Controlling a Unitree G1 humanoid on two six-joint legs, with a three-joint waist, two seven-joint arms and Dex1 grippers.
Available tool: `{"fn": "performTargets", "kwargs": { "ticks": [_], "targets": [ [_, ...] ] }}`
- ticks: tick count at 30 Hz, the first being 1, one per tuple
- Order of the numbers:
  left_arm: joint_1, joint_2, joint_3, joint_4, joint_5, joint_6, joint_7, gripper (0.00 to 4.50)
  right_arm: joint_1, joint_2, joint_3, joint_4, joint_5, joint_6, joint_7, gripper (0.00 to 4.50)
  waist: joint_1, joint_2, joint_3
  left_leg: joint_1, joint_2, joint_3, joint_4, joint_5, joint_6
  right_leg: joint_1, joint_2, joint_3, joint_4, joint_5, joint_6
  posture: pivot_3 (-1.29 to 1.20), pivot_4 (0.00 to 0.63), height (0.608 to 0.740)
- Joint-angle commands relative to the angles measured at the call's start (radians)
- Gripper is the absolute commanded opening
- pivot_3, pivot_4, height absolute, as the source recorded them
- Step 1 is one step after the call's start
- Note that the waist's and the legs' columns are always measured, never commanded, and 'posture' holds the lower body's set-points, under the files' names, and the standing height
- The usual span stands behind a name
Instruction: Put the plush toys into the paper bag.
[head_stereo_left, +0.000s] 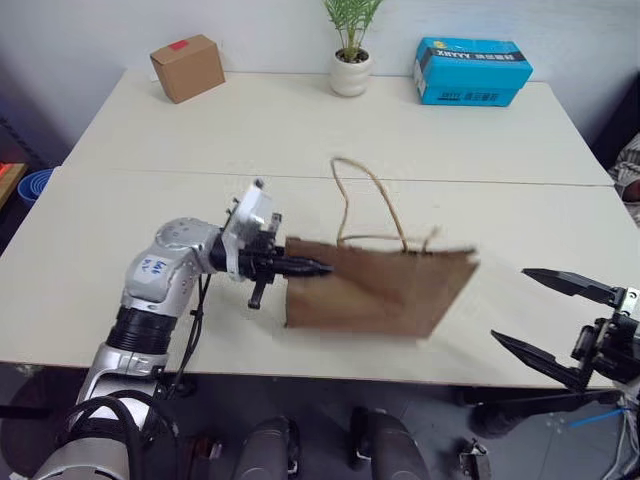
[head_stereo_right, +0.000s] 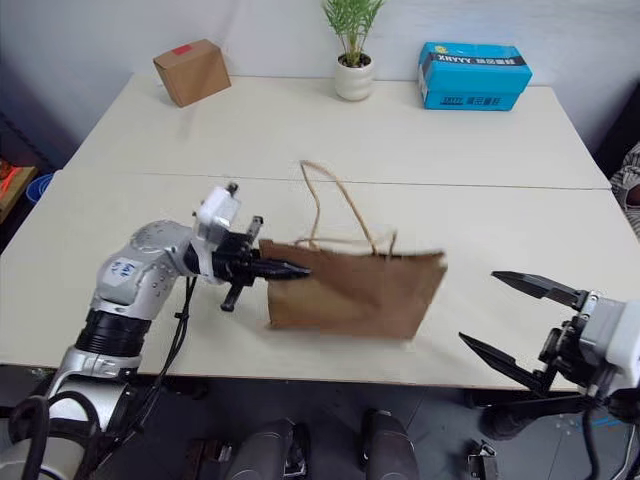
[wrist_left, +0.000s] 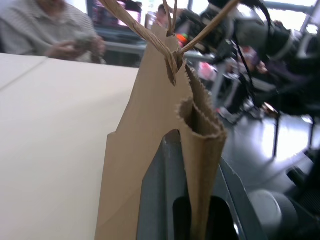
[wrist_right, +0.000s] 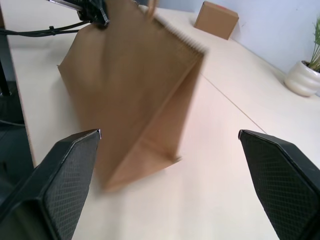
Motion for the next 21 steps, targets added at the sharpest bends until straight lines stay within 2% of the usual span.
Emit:
{"fn": "performTargets", "kwargs": {
  "ticks": [1,3,6,12,16,18,21],
  "targets": [
    [-0.039,-0.004,0.002,0.059,0.051,-0.113,-0.045,0.03,0.012,-0.005,-0.031,-0.016,0.003,-0.016,0.006,4.5,0.001,0.0,0.0,0.0,0.0,0.0,0.0,0.0,0.0,0.0,0.0,0.001,0.0,0.0,0.0,0.0,0.15,0.74],
    [-0.036,0.009,0.001,0.06,0.07,-0.117,-0.044,0.03,0.021,0.002,-0.02,-0.017,-0.002,-0.025,0.011,4.5,0.002,0.0,0.0,0.0,0.0,-0.001,0.0,0.0,0.0,0.0,-0.001,0.004,0.0,0.0,0.0,0.0,0.15,0.74],
    [-0.01,0.026,0.03,0.011,0.057,-0.085,-0.005,0.65,0.021,0.012,-0.009,-0.01,0.0,-0.031,0.011,4.5,0.002,0.0,0.0,0.0,0.0,-0.001,0.0,0.0,0.001,0.0,-0.002,0.006,0.001,0.0,0.0,0.0,0.15,0.74],
    [0.108,0.146,0.166,-0.134,0.037,-0.009,0.129,2.58,-0.043,-0.027,0.011,0.044,0.0,-0.007,0.017,4.5,-0.009,0.0,0.0,0.0,0.001,-0.002,0.0,0.0,0.001,0.0,-0.003,0.006,0.002,0.0,0.0,0.0,0.15,0.74],
    [0.323,0.287,0.387,-0.244,0.054,0.033,0.273,3.81,-0.146,-0.14,0.017,0.134,0.01,0.045,0.054,4.5,-0.028,0.0,0.0,0.001,0.003,-0.002,-0.001,-0.001,0.0,0.0,-0.005,0.007,0.002,0.0,-0.001,0.0,0.15,0.74],
    [0.409,0.333,0.45,-0.274,0.064,0.017,0.29,4.45,-0.195,-0.183,0.028,0.178,-0.001,0.047,0.073,4.5,-0.023,0.0,0.0,0.001,0.003,-0.003,-0.001,-0.002,-0.001,0.0,-0.005,0.007,0.001,-0.001,-0.002,0.0,0.15,0.74],
    [0.537,0.385,0.556,-0.276,0.091,-0.047,0.298,4.48,-0.283,-0.249,0.07,0.269,-0.039,0.022,0.124,4.5,-0.02,0.0,0.0,0.001,0.003,-0.003,-0.001,-0.002,-0.001,0.001,-0.006,0.006,0.0,-0.001,-0.002,0.0,0.15,0.74]
  ]
}}
